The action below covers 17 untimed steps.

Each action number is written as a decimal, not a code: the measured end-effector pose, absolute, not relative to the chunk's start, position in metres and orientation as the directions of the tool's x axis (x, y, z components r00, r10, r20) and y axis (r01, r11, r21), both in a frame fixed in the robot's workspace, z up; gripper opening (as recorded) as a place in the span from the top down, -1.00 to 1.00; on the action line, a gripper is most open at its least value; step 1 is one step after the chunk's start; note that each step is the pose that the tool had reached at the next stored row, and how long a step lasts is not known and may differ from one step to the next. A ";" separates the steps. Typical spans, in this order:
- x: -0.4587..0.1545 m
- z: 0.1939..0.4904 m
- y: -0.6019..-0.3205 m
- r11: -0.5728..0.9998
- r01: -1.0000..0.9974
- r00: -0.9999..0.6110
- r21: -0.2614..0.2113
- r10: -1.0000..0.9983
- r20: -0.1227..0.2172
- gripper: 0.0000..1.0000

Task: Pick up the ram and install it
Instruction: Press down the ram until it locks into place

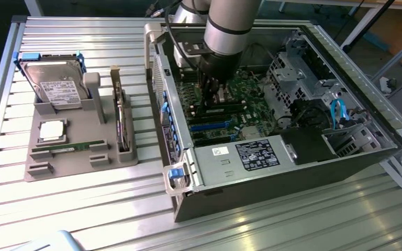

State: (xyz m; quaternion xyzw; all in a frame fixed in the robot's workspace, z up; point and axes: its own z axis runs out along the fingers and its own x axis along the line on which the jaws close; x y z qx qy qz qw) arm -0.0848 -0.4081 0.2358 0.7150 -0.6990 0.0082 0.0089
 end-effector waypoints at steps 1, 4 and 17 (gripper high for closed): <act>-0.085 0.235 -0.408 -0.023 -1.000 0.023 0.001 -0.999 0.024 0.80; -0.085 0.233 -0.408 -0.023 -1.000 0.023 0.001 -0.999 0.023 0.80; -0.085 0.262 -0.408 -0.023 -1.000 0.023 0.000 -1.000 0.017 0.80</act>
